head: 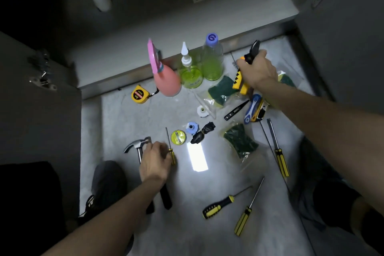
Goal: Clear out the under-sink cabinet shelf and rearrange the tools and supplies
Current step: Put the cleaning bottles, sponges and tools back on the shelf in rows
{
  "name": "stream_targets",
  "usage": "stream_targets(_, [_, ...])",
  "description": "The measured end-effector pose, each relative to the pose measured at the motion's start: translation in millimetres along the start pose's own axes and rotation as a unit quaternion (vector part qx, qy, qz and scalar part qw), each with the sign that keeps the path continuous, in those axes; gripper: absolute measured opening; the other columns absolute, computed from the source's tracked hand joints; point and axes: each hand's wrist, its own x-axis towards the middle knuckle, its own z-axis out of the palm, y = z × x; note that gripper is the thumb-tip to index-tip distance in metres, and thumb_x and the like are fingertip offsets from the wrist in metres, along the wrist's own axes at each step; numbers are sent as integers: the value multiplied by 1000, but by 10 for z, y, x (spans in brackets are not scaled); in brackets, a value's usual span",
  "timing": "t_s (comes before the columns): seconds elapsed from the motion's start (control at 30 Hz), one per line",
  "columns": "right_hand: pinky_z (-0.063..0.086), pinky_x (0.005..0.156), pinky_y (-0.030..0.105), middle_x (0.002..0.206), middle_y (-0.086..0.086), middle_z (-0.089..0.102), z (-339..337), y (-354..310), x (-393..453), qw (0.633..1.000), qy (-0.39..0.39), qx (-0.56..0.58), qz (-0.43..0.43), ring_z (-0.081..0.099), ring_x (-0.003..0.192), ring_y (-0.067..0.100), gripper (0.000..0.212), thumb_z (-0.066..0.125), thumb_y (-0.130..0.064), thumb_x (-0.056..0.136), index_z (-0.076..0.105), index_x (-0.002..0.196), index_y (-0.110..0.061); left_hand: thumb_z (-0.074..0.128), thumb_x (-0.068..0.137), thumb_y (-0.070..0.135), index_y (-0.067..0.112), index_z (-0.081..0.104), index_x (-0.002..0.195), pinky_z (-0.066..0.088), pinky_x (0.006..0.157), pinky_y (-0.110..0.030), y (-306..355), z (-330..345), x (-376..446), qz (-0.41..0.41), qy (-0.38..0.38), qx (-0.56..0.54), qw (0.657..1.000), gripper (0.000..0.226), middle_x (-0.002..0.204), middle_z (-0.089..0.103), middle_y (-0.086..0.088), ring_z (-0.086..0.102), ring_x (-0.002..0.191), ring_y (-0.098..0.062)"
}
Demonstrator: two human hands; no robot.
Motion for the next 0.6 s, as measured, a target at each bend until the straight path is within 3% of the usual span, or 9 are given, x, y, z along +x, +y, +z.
stream_targets(0.17, [46, 84, 42, 110, 11, 65, 333, -8, -971, 992, -40, 116, -27, 59, 100, 35, 48, 47, -52, 86, 45, 120, -18, 68, 86, 30, 22, 54, 104, 49, 79, -35, -275, 166, -285, -61, -1, -7, 998, 23, 120, 51, -2, 56, 108, -26])
stream_targets(0.3, [40, 69, 35, 92, -6, 65, 650, 82, -1773, 978, -89, 172, -75, 57, 81, 22, 32, 53, -44, 80, 42, 107, -31, 63, 89, 34, 26, 57, 95, 49, 77, -33, -385, 232, -382, -46, 20, -39, 998, 12, 111, 55, 3, 59, 99, -23])
stream_targets(0.37, [38, 63, 32, 87, -12, 61, 739, 193, -2096, 970, -130, 174, -109, 56, 75, 15, 31, 56, -38, 80, 43, 107, -32, 58, 92, 40, 29, 58, 93, 47, 73, -30, -348, 207, -349, -31, 49, -51, 997, 11, 106, 59, 5, 61, 95, -21])
stream_targets(0.47, [44, 69, 37, 89, -16, 56, 825, 430, -2404, 967, -161, 124, -155, 54, 84, 11, 27, 57, -37, 76, 46, 100, -35, 55, 89, 53, 30, 61, 94, 44, 70, -29, -181, 153, -169, -28, 32, -58, 997, 24, 99, 66, 8, 63, 90, -20])
stream_targets(0.53, [44, 68, 37, 90, -21, 56, 852, 581, -2522, 967, -199, 112, -114, 55, 83, 9, 32, 55, -42, 73, 40, 101, -44, 55, 85, 56, 27, 59, 93, 45, 70, -30, -42, 143, 3, -25, -11, -30, 999, 31, 91, 67, 6, 63, 87, -22])
stream_targets(0.6, [47, 70, 37, 91, -23, 58, 871, 715, -2586, 966, -228, 102, -72, 59, 84, 15, 39, 55, -49, 74, 34, 107, -51, 56, 82, 45, 25, 58, 90, 49, 73, -32, 76, 140, 138, -25, -42, 0, 999, 21, 90, 68, 2, 63, 87, -26])
